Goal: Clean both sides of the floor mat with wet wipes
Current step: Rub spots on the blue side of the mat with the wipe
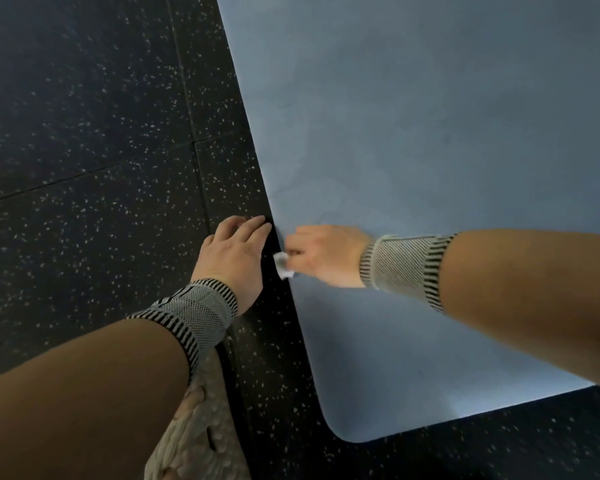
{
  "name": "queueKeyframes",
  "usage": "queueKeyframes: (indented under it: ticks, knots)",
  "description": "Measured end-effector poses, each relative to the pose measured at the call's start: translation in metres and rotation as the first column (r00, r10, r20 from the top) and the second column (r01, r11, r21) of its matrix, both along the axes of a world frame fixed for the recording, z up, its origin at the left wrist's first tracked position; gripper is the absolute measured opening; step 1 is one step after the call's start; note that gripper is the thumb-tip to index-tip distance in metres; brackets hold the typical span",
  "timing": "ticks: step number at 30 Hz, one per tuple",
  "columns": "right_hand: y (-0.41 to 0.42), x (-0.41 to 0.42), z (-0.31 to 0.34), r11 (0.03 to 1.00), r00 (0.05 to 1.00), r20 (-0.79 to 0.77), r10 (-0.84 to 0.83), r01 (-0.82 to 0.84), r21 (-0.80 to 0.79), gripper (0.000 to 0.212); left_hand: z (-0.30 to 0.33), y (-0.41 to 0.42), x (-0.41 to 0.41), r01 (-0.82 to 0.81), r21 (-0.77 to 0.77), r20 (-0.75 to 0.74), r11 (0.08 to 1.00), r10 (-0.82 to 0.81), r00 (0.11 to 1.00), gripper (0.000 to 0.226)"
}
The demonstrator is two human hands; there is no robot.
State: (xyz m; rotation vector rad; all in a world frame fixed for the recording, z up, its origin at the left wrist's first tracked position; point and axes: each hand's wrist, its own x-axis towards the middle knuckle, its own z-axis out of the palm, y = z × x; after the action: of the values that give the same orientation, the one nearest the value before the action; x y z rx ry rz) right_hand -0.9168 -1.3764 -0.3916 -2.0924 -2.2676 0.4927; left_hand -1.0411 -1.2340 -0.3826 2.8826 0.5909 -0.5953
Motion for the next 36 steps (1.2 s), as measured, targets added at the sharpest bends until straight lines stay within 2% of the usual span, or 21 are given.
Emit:
queueKeyframes:
  ticks: [3, 5, 6, 8, 10, 11, 14, 16, 18, 23, 24, 26, 28, 30, 31, 33, 36]
  knots:
    - [-0.027, -0.014, 0.006, 0.972, 0.970, -0.077, 0.231, -0.234, -0.033, 0.026, -0.001, 0.004, 0.000, -0.001, 0.000, -0.001, 1.000, 0.001, 1.000, 0.066]
    - [-0.029, -0.013, 0.009, 0.970, 0.963, -0.116, 0.242, -0.237, 0.056, 0.023, -0.002, 0.005, 0.000, 0.000, 0.000, 0.001, 1.000, 0.000, 1.000, 0.067]
    - [-0.021, -0.008, 0.008, 0.973, 0.968, -0.100, 0.229, -0.225, 0.056, 0.023, -0.004, 0.005, 0.000, 0.001, -0.002, 0.000, 1.000, -0.001, 1.000, 0.066]
    - [0.008, 0.006, 0.004, 0.984, 0.984, 0.057, 0.170, -0.173, 0.046, 0.028, -0.006, 0.005, 0.002, -0.006, -0.011, 0.000, 1.000, 0.006, 1.000, 0.065]
    - [0.028, 0.021, -0.007, 0.998, 1.000, 0.007, -0.004, 0.004, 0.058, 0.037, -0.007, 0.004, 0.002, -0.020, -0.011, 0.014, 1.000, 0.020, 1.000, 0.064]
    - [0.028, 0.025, -0.009, 0.998, 1.000, 0.007, -0.018, 0.018, 0.067, 0.042, -0.006, 0.004, 0.003, -0.022, -0.009, 0.019, 1.000, 0.022, 1.000, 0.065]
    - [-0.001, 0.016, -0.003, 0.994, 0.995, 0.026, 0.101, -0.102, 0.045, 0.029, -0.006, 0.006, 0.009, -0.016, -0.001, 0.027, 1.000, 0.016, 1.000, 0.066]
    - [-0.016, 0.011, 0.004, 0.995, 0.993, -0.063, 0.101, -0.101, -0.002, 0.029, -0.006, 0.007, 0.012, -0.017, 0.004, 0.030, 1.000, 0.017, 0.999, 0.066]
    - [0.000, 0.017, 0.004, 0.994, 0.995, -0.018, 0.101, -0.102, -0.029, 0.028, -0.007, 0.008, 0.013, -0.017, 0.006, 0.027, 1.000, 0.017, 0.999, 0.065]
    - [0.065, 0.053, 0.004, 0.964, 0.961, 0.073, -0.265, 0.264, 0.024, 0.027, -0.004, 0.007, 0.015, -0.051, 0.017, 0.022, 0.999, 0.050, 0.998, 0.066]
    - [0.065, 0.054, 0.003, 0.957, 0.955, 0.062, -0.291, 0.290, 0.018, 0.030, -0.003, 0.008, 0.017, -0.062, 0.018, 0.018, 0.998, 0.062, 0.998, 0.066]
    - [0.048, 0.048, -0.003, 0.969, 0.969, -0.006, -0.249, 0.249, 0.012, 0.037, -0.003, 0.011, 0.021, -0.080, 0.015, 0.022, 0.997, 0.080, 0.997, 0.067]
    - [0.024, 0.036, -0.005, 0.991, 0.985, -0.113, -0.134, 0.136, 0.007, 0.037, -0.004, 0.014, 0.023, -0.080, 0.015, 0.034, 0.997, 0.079, 0.996, 0.068]
    - [0.014, 0.031, -0.006, 0.998, 0.984, -0.171, -0.056, 0.050, -0.039, 0.031, -0.006, 0.016, 0.023, -0.077, 0.009, 0.033, 0.997, 0.077, 0.997, 0.068]
    - [0.017, 0.033, -0.006, 0.996, 0.982, -0.174, -0.073, 0.064, -0.056, 0.024, -0.007, 0.015, 0.022, -0.079, 0.007, 0.030, 0.997, 0.079, 0.996, 0.067]
    - [0.036, 0.041, -0.005, 0.976, 0.956, -0.195, -0.219, 0.212, -0.060, 0.015, -0.009, 0.013, 0.020, -0.081, 0.008, 0.020, 0.997, 0.081, 0.997, 0.066]
    - [0.066, 0.051, -0.006, 0.923, 0.923, -0.065, -0.380, 0.383, 0.035, 0.028, -0.008, 0.011, 0.022, -0.083, 0.006, 0.013, 0.997, 0.083, 0.996, 0.066]
